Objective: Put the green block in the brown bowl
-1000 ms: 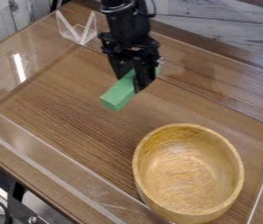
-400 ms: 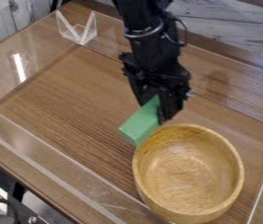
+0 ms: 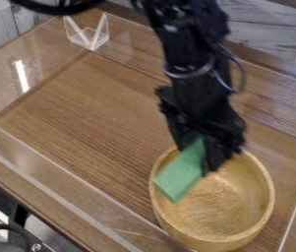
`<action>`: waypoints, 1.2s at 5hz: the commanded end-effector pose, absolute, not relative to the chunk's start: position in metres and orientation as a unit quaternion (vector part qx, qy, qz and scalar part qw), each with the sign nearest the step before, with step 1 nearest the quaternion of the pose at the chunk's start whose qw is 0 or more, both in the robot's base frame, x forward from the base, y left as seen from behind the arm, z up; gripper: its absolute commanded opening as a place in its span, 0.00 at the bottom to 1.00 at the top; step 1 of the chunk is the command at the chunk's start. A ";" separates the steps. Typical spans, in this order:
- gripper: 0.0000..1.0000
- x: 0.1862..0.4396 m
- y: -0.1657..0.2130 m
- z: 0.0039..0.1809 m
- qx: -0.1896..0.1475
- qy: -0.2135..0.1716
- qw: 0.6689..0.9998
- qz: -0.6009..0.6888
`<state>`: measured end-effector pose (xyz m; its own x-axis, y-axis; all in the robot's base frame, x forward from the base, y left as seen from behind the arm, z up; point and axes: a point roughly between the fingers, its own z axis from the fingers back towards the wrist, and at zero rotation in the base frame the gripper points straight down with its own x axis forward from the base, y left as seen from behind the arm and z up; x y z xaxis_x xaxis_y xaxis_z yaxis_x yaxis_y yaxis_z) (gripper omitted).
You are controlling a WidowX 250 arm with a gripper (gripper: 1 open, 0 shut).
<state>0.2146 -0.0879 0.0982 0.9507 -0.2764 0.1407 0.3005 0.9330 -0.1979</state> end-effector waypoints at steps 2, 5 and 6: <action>0.00 0.225 -0.113 0.110 -0.103 -0.086 0.983 -0.125; 0.00 0.232 -0.099 0.098 -0.114 -0.084 0.985 -0.094; 0.00 0.234 -0.097 0.092 -0.117 -0.082 0.986 -0.089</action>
